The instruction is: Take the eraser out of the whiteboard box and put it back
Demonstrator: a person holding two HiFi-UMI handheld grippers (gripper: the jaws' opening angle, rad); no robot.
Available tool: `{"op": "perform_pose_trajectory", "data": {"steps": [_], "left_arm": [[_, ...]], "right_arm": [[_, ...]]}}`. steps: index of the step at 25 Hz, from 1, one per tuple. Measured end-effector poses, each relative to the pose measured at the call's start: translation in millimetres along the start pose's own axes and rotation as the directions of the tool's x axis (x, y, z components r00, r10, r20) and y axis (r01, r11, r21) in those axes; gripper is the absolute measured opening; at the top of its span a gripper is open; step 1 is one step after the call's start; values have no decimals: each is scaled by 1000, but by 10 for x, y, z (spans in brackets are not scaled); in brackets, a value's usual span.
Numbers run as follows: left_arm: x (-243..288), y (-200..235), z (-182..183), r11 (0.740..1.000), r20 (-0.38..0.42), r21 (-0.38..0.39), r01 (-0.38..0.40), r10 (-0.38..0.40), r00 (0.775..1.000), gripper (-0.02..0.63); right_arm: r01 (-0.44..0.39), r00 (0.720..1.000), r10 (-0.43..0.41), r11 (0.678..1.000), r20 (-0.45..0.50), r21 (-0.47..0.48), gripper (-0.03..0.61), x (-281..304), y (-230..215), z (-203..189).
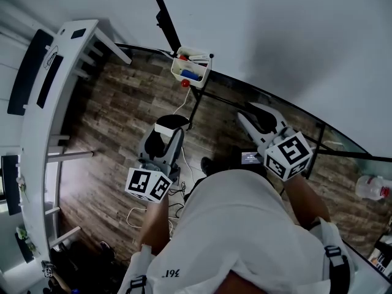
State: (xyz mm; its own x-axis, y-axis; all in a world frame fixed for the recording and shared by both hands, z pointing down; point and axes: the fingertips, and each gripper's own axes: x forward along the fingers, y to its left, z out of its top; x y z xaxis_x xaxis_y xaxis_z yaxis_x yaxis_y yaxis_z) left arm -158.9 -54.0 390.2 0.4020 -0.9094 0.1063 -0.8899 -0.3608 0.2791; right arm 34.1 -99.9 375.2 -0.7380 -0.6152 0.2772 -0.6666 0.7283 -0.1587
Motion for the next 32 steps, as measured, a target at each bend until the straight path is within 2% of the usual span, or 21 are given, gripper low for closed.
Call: {"op": "perform_pose_trajectory", "data": {"steps": [8,32], "left_arm": [[-46,-53,-104,1000,-13,-14,8,-8,1000,273],[7,-37,-109,1000,-17,-23,10,-10,1000,273]], "right_arm": [[-7,1000,8,1000,-14,14,126,0,19,-67],[-3,1000,4,1000,-14,29,120,25,-31,-83]]}}
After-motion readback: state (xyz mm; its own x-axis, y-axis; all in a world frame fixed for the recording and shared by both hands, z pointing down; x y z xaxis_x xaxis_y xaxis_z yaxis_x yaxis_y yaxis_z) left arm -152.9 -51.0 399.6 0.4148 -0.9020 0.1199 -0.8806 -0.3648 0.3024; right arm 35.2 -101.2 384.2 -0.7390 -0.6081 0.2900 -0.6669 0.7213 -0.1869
